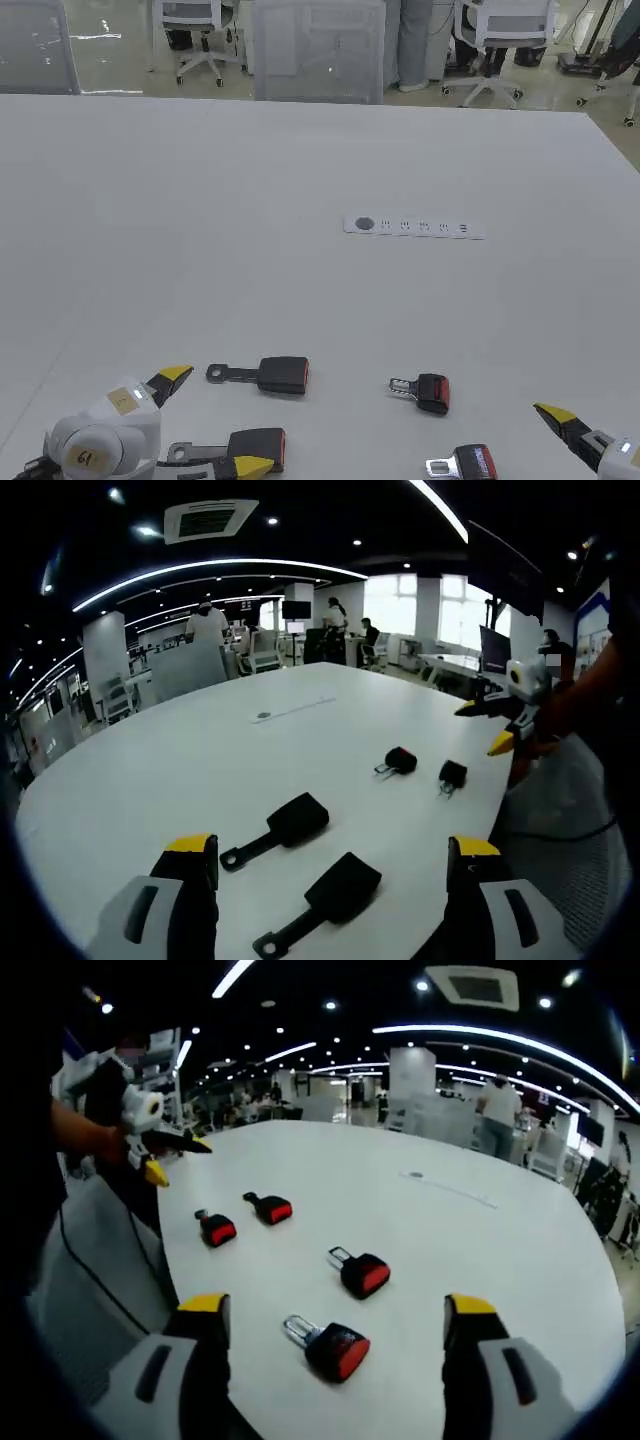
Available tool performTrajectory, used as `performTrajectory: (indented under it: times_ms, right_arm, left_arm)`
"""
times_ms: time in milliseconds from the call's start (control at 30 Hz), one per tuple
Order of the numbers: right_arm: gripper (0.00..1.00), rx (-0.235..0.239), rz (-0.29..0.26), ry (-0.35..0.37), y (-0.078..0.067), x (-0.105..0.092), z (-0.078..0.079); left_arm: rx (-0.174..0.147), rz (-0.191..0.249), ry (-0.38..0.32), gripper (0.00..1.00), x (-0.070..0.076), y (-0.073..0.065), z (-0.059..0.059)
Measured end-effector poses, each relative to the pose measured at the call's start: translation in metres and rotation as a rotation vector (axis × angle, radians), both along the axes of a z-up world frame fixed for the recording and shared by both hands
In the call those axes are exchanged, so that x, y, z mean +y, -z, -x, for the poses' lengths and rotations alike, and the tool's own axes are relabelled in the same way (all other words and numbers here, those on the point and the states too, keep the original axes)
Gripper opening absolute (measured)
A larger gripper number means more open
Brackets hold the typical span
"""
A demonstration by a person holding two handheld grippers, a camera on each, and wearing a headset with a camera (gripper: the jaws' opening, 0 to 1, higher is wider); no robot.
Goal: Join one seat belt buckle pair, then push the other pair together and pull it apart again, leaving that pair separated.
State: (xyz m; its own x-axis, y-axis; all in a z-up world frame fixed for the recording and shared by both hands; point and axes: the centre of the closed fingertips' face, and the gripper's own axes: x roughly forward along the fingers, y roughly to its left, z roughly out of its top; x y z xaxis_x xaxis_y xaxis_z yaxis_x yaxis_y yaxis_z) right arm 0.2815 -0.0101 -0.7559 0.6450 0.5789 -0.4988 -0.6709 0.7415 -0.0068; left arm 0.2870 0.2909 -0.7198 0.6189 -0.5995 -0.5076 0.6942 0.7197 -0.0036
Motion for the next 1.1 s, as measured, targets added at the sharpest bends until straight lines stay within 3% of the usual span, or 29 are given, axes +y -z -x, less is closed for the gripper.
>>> performTrajectory:
  times_ms: [1100]
  right_arm:
    - [0.92, -0.013, -0.024, 0.000, -0.0039, 0.0026, 0.0003]
  left_arm:
    - [0.005, -0.024, 0.039, 1.00, -0.0085, 0.0025, 0.0015]
